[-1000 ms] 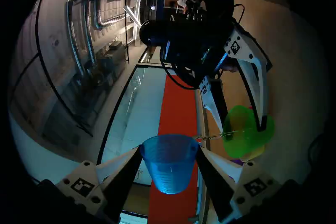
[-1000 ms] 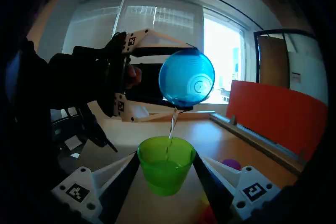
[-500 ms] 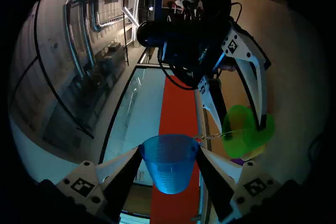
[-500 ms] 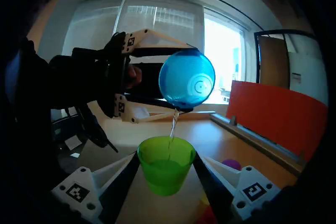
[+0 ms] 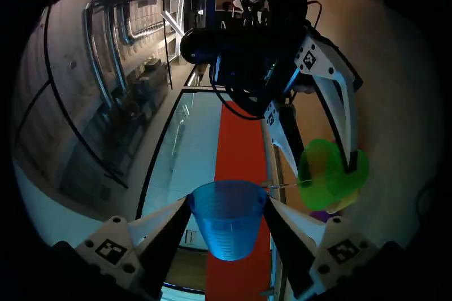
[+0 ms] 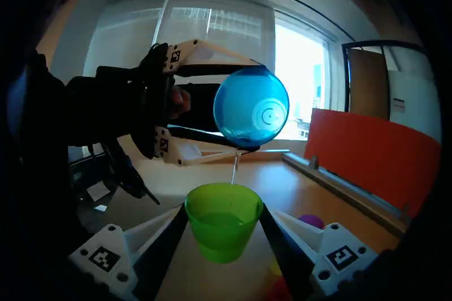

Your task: Pour water

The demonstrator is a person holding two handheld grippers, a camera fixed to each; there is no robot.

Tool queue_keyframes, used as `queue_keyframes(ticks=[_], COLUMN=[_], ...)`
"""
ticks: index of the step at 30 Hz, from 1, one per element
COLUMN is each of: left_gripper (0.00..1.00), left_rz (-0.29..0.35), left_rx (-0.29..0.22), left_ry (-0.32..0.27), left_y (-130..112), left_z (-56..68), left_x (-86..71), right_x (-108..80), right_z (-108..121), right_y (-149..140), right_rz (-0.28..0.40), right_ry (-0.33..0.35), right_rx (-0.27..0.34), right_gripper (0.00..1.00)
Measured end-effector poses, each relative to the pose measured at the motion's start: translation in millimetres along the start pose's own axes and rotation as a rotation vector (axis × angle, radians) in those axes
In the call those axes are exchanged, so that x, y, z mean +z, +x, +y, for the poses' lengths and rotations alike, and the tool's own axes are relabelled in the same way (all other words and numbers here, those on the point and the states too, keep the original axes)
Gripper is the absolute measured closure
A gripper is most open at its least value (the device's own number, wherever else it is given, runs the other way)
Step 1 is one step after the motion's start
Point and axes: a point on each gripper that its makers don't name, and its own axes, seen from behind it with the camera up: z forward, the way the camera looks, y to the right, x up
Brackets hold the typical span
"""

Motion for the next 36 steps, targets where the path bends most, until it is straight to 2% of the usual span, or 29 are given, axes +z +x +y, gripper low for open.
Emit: queue_keyframes(ticks=[11, 36], left_gripper=[0.13, 0.13], left_rz=[0.002, 0.002], left_rx=[0.03, 0.055], left_ry=[-0.006, -0.005], left_y=[0.6, -2.7], left_z=[3.9, 3.8], left_x=[0.7, 3.0], right_x=[0.6, 1.3], right_z=[-0.1, -3.8], right_y=[1.1, 2.5], right_rz=[-0.003, -0.003], right_ry=[-0.002, 0.004], right_rx=[-0.002, -0.01], right_gripper=[0.09, 0.09])
